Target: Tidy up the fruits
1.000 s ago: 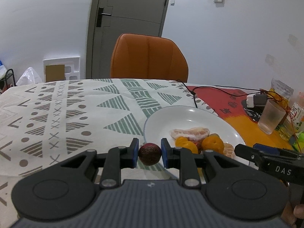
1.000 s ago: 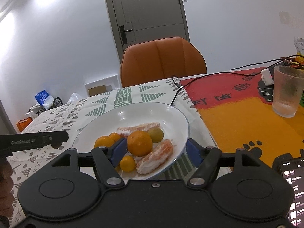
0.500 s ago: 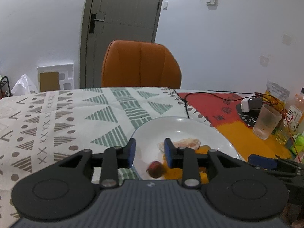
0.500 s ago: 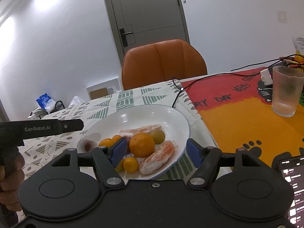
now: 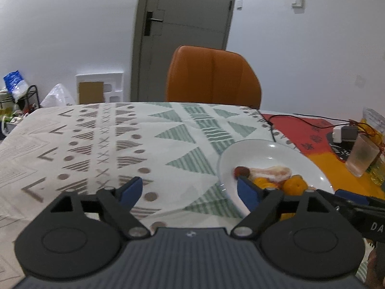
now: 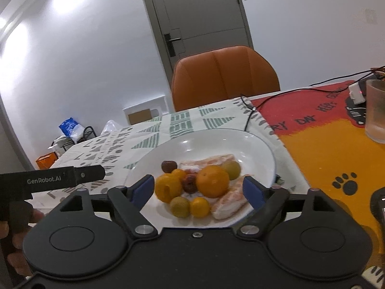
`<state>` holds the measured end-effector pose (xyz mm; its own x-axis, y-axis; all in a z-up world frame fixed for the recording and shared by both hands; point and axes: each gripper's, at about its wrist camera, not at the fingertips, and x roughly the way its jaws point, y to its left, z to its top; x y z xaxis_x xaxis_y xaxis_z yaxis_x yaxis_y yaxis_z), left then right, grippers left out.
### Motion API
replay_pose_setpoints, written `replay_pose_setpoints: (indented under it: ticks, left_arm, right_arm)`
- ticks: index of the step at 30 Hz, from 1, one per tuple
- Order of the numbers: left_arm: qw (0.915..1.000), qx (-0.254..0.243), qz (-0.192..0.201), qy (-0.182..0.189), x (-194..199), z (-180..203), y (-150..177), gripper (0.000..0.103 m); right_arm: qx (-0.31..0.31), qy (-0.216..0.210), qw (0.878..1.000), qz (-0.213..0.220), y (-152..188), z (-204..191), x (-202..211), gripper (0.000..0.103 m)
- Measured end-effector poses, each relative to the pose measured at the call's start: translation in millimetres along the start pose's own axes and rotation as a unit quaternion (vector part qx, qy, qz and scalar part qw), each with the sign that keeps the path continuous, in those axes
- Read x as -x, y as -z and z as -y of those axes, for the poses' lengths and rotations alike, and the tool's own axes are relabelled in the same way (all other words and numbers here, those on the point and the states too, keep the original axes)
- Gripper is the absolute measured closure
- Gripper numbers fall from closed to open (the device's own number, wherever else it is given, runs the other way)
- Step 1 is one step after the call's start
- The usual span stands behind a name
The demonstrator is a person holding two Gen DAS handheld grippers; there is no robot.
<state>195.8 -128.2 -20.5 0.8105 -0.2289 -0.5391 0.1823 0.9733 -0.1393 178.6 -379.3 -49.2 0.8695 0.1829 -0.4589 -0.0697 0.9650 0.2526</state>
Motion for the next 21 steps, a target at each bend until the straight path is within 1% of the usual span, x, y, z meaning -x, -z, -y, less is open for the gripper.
replay_pose_setpoints:
  ticks: [3, 8, 11, 21]
  left_arm:
    - [0.9999, 0.004, 0.0, -0.015, 7.0, -7.6, 0.0, 0.015]
    - [0.9992, 0.013, 0.015, -0.035, 23.6, -19.8, 1.1, 0.009]
    - [0.9986, 0.017, 0.023, -0.044, 34.0, -26.6, 2.2, 0.008]
    - [0.9974, 0.023, 0.021, -0.064, 66.7, -42.8, 3.7, 0.005]
  right_arm:
    - [0.001, -0.005, 1.0, 0.0, -0.6, -7.4, 0.7, 0.015]
    - [0.005, -0.012, 1.0, 0.002, -2.5, -19.9, 2.8, 0.006]
    - [0.007, -0.013, 1.0, 0.003, -3.2, -26.2, 5.7, 0.0]
    - [0.009, -0.02, 1.0, 0.004, -1.5, -44.6, 22.0, 0.0]
